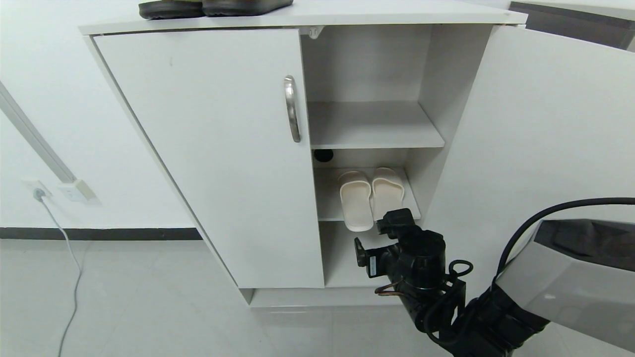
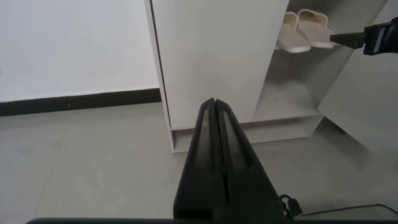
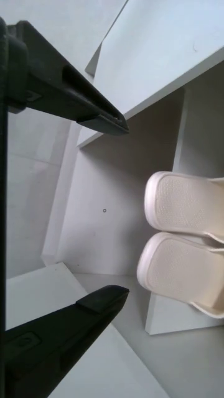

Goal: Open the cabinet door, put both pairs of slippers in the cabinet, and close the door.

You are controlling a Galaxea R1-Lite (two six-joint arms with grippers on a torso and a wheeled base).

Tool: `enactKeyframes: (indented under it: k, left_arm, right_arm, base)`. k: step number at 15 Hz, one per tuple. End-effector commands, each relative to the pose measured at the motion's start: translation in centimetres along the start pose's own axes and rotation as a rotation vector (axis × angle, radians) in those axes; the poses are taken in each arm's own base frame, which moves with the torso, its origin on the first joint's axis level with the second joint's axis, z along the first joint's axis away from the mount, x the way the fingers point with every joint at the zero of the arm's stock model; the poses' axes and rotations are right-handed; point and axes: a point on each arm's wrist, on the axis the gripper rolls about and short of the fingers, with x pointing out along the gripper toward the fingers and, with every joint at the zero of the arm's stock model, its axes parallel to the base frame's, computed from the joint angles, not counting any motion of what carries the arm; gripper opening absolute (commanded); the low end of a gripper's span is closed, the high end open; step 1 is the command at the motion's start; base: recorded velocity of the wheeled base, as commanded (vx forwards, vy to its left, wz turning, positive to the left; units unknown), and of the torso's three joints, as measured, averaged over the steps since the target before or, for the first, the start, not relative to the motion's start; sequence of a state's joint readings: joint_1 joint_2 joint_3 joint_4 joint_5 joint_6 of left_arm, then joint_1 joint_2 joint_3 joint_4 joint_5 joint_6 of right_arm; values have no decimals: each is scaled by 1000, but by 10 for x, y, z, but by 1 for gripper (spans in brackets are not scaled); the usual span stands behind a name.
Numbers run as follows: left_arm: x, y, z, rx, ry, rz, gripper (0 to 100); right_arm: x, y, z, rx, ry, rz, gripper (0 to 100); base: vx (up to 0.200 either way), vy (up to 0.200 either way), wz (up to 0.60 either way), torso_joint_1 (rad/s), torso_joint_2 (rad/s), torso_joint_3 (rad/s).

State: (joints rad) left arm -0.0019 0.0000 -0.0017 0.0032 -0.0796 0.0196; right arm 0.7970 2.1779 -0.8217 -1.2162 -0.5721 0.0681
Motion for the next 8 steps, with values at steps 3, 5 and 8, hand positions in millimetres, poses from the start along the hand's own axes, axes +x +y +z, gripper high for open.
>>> enactKeyframes:
  k: [3,5,8]
  left_arm:
    - [0,0,0,0,2,0,0]
    - [0,0,0,0,2,0,0]
    - [0,0,0,-1,0,0,0]
  right_arm:
    - [-4,-3,-10,-7,33,0,100]
    - [-3,-3,-13,-2,40,-1,100]
    - [-4,-4,-12,5,23,-3,100]
  base:
    - [0,0,0,1,4,149]
    - [0,0,0,2,2,190]
    - [0,0,0,-2,7,173]
